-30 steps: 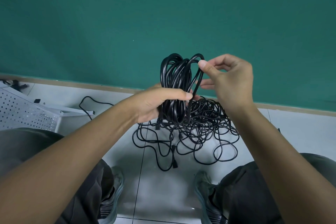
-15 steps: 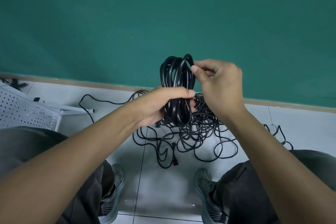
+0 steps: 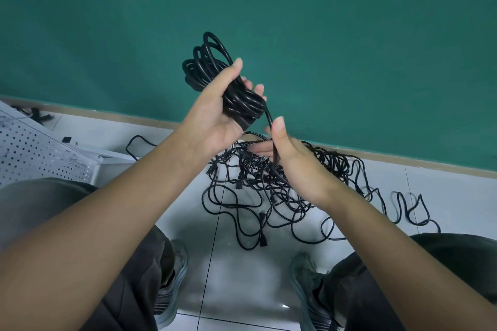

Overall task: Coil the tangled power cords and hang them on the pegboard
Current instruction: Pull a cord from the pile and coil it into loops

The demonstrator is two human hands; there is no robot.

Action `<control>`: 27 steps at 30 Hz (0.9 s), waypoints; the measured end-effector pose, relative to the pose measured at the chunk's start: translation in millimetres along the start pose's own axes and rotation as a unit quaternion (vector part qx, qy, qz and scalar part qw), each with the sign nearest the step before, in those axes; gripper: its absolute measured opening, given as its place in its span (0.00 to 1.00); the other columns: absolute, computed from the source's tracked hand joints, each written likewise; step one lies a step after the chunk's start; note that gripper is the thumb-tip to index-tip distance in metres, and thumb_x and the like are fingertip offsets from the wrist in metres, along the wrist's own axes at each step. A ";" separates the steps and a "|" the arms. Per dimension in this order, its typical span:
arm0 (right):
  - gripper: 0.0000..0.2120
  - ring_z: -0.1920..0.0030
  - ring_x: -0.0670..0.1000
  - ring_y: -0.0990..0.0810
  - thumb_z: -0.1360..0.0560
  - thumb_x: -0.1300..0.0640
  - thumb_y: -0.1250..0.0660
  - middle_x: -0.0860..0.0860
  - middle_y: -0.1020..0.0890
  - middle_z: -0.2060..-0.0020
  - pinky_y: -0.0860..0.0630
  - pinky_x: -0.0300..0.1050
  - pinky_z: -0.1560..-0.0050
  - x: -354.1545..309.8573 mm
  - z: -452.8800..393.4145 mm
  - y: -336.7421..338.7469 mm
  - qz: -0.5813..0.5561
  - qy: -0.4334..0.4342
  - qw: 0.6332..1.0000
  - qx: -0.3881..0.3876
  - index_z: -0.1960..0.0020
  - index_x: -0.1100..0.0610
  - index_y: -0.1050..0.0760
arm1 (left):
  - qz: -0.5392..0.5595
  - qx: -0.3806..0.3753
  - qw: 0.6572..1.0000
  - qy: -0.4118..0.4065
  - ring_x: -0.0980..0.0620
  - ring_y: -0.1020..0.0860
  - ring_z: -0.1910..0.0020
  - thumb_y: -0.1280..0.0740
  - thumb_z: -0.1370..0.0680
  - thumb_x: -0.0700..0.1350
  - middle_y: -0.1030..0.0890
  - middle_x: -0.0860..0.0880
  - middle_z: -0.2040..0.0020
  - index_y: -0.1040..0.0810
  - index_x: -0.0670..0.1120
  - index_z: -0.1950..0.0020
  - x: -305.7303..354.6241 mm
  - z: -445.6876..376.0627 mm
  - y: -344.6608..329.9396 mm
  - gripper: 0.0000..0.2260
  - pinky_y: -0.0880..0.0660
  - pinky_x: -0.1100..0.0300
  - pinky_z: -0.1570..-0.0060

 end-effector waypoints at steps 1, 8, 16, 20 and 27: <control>0.46 0.35 0.40 0.25 0.30 0.21 0.62 0.27 0.22 0.46 0.36 0.48 0.28 0.2 1.2 -4.2 0.008 -0.005 1.000 -0.014 0.29 0.46 0.25 | 0.006 0.017 1.000 -0.010 0.48 0.19 0.57 0.26 0.22 0.50 0.22 0.47 0.60 0.24 0.44 0.54 2.3 -0.8 1.5 0.12 0.21 0.50 0.36; 0.21 0.49 0.45 0.16 0.17 0.43 0.37 0.46 0.15 0.56 0.23 0.51 0.44 -14.8 4.5 -15.8 0.082 0.087 0.991 -0.065 0.52 0.62 0.24 | -0.091 0.095 0.989 -0.067 0.53 0.21 0.54 0.26 0.23 0.56 0.23 0.51 0.61 0.24 0.48 0.56 9.7 -4.0 15.3 0.14 0.22 0.57 0.45; 0.06 0.57 0.62 0.22 0.18 0.60 0.37 0.61 0.22 0.60 0.22 0.61 0.50 -22.6 6.0 17.3 0.155 0.162 0.974 -0.003 0.49 0.62 0.23 | -0.341 0.080 0.924 -0.155 0.51 0.22 0.38 0.24 0.24 0.55 0.19 0.47 0.39 0.29 0.38 0.27 0.4 -5.6 10.8 0.33 0.30 0.55 0.33; 0.13 0.56 0.44 0.20 0.17 0.64 0.40 0.48 0.19 0.56 0.23 0.38 0.49 -25.9 7.3 30.0 0.200 0.180 0.960 0.073 0.42 0.55 0.18 | -0.429 0.038 0.889 -0.159 0.49 0.21 0.46 0.24 0.23 0.54 0.20 0.47 0.50 0.29 0.35 0.30 -6.9 -6.7 9.7 0.31 0.27 0.54 0.33; 0.06 0.63 0.33 0.21 0.24 0.56 0.25 0.40 0.20 0.61 0.29 0.26 0.58 -37.4 11.1 56.4 0.159 0.202 0.946 0.196 0.51 0.55 0.21 | -0.458 -0.067 0.886 -0.042 0.42 0.18 0.38 0.31 0.24 0.65 0.15 0.44 0.46 0.19 0.44 0.39 -34.6 5.4 -2.3 0.26 0.24 0.44 0.33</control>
Point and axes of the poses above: each hand's wrist, its own z-axis away from the middle knuckle, its own y-axis out of the back of the hand, x = y × z, the point moved 7 cm from there along -z, towards the middle knuckle
